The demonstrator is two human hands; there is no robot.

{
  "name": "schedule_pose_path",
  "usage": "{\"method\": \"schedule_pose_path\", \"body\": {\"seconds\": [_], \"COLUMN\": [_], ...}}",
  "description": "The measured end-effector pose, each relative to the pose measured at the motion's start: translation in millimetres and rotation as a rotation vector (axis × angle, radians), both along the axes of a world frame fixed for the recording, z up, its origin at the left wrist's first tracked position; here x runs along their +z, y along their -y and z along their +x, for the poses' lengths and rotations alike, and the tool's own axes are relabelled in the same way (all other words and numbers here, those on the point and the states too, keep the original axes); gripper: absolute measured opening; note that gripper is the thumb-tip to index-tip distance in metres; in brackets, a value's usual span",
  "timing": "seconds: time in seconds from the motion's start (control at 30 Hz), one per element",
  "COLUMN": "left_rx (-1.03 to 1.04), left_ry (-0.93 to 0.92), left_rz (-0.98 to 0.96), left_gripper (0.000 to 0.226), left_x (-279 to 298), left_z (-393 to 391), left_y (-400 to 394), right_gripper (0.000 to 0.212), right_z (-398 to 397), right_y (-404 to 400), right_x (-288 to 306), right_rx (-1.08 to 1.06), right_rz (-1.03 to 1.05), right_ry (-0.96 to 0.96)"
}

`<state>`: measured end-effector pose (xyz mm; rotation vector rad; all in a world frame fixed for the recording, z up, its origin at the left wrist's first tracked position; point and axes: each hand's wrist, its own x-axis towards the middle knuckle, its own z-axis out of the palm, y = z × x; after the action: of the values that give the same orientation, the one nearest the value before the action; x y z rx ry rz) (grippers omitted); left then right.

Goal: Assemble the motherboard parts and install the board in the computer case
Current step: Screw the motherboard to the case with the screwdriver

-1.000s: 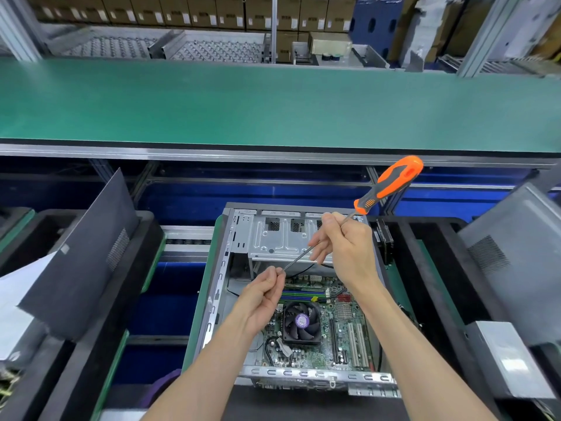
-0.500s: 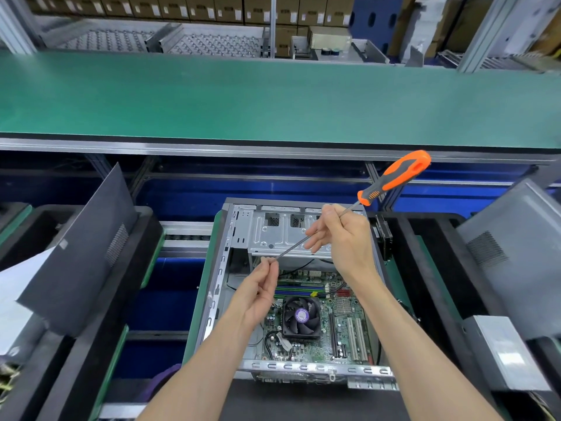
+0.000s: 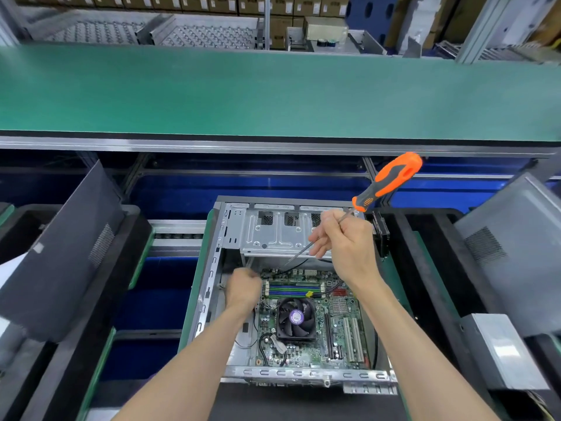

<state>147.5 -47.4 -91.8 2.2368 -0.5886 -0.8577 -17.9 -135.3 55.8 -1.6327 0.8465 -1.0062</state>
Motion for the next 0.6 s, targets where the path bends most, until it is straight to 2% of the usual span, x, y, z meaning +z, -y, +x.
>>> {"method": "schedule_pose_path", "body": {"seconds": [0.1, 0.17, 0.27, 0.37, 0.47, 0.6], "left_rx": [-0.25, -0.37, -0.43, -0.438, -0.396, -0.152], "left_ry": [0.26, 0.33, 0.365, 0.377, 0.303, 0.272], "left_rz": [0.142, 0.227, 0.286, 0.315, 0.314, 0.217], "left_gripper": [0.051, 0.053, 0.054, 0.046, 0.038, 0.01], "left_x": [-4, -6, -7, -3, 6, 18], "left_z": [0, 1, 2, 5, 5, 6], "left_y": [7, 9, 10, 12, 16, 9], "right_gripper": [0.045, 0.044, 0.043, 0.042, 0.045, 0.048], "right_z": [1, 3, 7, 15, 26, 37], "right_y": [3, 6, 10, 12, 12, 10], "right_x": [-8, -12, -17, -21, -26, -34], "right_rx": [0.008, 0.017, 0.032, 0.049, 0.076, 0.112], "right_rz": [-0.004, -0.015, -0.007, 0.008, 0.03, 0.02], "right_ry": [-0.029, -0.041, -0.036, -0.034, -0.052, -0.1]}}
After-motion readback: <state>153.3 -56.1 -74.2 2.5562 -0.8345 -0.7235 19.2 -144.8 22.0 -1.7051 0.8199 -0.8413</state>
